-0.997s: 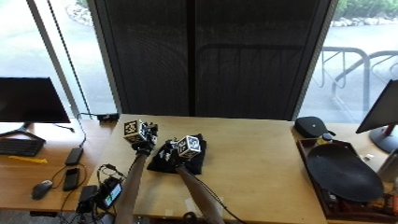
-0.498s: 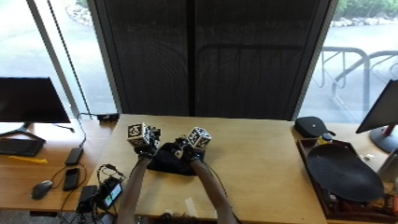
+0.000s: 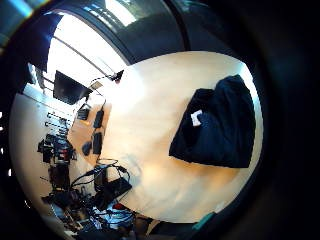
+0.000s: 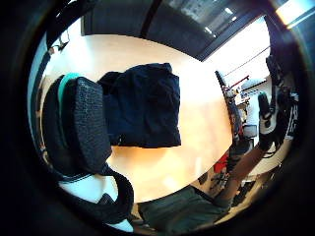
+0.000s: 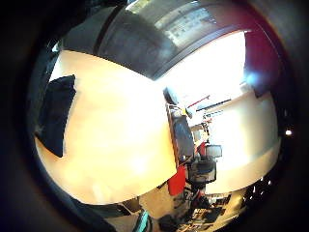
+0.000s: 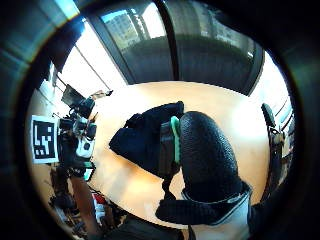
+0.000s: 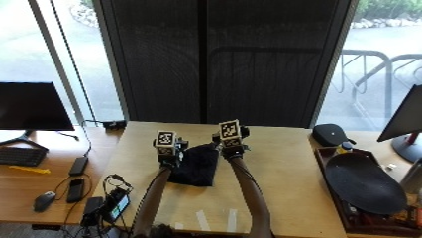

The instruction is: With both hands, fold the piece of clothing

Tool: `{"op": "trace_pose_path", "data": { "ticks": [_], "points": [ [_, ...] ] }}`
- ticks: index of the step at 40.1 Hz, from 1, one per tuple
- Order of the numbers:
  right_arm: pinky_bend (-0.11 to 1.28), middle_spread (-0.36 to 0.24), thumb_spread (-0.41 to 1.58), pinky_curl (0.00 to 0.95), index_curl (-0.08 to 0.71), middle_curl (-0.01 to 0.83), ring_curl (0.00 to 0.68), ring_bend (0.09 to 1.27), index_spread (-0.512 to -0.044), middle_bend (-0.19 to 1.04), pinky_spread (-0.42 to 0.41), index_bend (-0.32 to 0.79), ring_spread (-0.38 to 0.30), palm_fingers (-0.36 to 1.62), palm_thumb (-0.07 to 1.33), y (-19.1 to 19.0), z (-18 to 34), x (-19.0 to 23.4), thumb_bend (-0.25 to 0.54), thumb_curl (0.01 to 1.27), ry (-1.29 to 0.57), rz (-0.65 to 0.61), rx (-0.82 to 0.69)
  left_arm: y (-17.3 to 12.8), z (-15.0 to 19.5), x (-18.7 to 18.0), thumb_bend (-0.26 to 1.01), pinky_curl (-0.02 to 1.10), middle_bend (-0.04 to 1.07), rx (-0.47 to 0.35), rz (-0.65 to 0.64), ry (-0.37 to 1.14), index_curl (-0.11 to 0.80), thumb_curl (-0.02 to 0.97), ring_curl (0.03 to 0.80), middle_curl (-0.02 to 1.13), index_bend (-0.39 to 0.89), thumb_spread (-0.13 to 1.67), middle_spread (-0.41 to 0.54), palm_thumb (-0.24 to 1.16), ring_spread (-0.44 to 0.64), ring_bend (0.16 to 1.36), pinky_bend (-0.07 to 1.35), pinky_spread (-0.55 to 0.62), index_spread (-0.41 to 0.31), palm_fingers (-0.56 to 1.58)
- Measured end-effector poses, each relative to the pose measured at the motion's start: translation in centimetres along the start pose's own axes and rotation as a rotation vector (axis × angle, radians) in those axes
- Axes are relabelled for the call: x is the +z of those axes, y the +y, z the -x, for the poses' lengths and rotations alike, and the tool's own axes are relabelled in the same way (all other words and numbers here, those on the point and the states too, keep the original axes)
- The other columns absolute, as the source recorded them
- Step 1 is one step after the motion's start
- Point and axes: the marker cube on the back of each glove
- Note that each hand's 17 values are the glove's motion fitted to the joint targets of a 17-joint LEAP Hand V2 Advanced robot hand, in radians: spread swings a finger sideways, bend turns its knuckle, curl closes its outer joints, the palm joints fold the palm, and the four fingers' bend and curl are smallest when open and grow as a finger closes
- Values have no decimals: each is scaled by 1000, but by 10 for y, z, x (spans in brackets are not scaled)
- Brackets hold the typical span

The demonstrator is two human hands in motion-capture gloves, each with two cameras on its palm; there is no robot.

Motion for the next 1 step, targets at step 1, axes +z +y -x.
{"op": "trace_pose_path", "data": {
  "ticks": [1],
  "points": [
    [533,-2,1288,308,301,337,267,171,-365,134,252,245,127,126,439,9,-2,-2,-46,402,1,56,1,4,-3,1,81,300,232,0,29,2,346,210,313,430,132,1557,-51,181,233,470,214,472,-127,338]
  ]
}}
